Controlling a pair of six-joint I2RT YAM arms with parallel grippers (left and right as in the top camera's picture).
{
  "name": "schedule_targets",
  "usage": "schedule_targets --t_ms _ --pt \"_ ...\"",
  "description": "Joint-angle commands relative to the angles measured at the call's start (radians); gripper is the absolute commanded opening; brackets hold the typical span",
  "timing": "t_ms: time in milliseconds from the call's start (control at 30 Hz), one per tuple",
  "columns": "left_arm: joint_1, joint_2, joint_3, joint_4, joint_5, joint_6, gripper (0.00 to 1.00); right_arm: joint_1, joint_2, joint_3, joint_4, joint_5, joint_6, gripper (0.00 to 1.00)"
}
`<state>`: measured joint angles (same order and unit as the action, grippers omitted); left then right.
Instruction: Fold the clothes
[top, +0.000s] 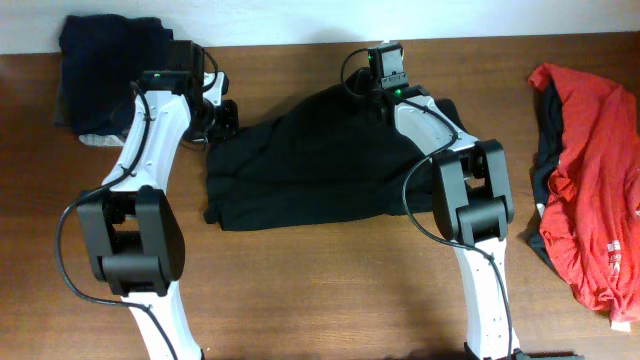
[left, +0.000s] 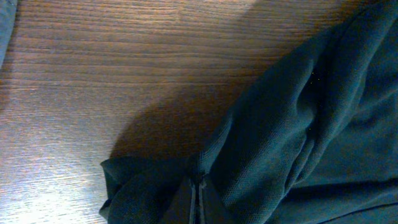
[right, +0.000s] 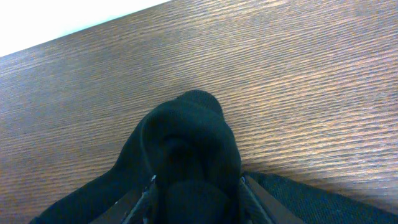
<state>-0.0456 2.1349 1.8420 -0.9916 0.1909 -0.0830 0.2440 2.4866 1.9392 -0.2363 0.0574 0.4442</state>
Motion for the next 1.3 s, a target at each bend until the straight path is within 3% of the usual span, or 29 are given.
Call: schedule_targets --t_ms 0,400,800,867,1100,1267 --pt "0.000 -0.042 0.010 -0.005 -0.004 -0.005 0.01 0.005 0.024 0.019 0.005 0.045 -0.002 0.43" --pt "0.000 -0.042 0.010 -0.005 -0.005 -0.005 0.01 0.005 0.024 0.111 -0.045 0.045 -0.021 0.05" --pt "0.000 -0.042 0.010 -0.005 -0.034 -0.005 0.01 -0.004 -0.004 0.175 -0.100 0.045 -0.047 0.04" --pt "0.000 -0.042 0.010 -0.005 -0.034 -0.005 0.01 -0.004 -0.007 0.175 -0.102 0.052 -0.048 0.08" --pt "0.000 -0.042 0.010 -0.004 -0.034 -0.005 0.01 -0.011 -0.007 0.175 -0.108 0.053 -0.048 0.47" --pt "0.000 -0.042 0.010 -0.004 -0.034 -0.005 0.01 -0.008 0.022 0.175 -0.084 0.023 -0.048 0.49"
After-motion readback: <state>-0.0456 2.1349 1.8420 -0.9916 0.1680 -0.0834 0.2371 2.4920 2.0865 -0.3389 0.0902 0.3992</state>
